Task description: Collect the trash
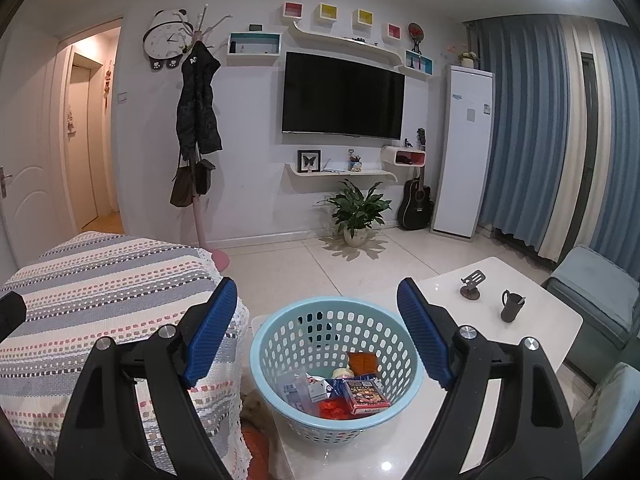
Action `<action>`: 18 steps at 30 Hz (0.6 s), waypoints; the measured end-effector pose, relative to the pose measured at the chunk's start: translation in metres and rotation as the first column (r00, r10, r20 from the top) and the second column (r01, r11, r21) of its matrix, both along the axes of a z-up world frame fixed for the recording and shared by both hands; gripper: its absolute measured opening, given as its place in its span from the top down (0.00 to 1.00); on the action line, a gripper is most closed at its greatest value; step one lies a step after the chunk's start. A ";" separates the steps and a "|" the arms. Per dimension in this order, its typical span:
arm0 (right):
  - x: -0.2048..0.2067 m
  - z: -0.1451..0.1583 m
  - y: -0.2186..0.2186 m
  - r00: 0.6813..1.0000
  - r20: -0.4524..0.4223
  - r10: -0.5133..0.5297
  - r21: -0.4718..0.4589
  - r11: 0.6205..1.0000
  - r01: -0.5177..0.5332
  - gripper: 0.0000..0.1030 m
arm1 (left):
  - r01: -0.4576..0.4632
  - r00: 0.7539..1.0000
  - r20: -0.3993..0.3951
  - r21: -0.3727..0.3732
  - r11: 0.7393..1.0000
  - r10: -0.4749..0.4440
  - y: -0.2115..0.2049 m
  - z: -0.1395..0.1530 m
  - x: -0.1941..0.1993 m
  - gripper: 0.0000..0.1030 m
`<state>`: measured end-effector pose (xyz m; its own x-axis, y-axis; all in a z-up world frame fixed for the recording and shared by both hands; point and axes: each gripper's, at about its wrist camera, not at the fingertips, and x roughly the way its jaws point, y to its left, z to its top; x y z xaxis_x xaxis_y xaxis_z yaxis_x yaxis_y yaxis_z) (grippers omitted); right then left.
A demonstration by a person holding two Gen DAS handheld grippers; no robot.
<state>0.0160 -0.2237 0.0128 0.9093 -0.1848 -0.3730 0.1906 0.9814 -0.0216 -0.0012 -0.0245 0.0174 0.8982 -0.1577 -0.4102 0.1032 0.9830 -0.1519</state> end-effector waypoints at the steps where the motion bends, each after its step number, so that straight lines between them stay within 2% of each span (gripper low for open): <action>1: 0.000 0.000 0.000 1.000 -0.001 0.002 0.002 1.000 -0.002 0.24 | 0.001 1.000 -0.001 -0.001 1.000 -0.001 0.000 0.000 0.001 0.07; 18: 0.003 0.001 0.002 1.000 -0.006 0.010 0.003 1.000 -0.010 0.24 | 0.008 1.000 -0.010 -0.004 1.000 -0.008 0.000 -0.004 0.004 0.07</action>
<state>0.0194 -0.2213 0.0136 0.9088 -0.1749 -0.3788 0.1809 0.9833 -0.0202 0.0031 -0.0241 0.0130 0.8926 -0.1669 -0.4189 0.1099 0.9815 -0.1569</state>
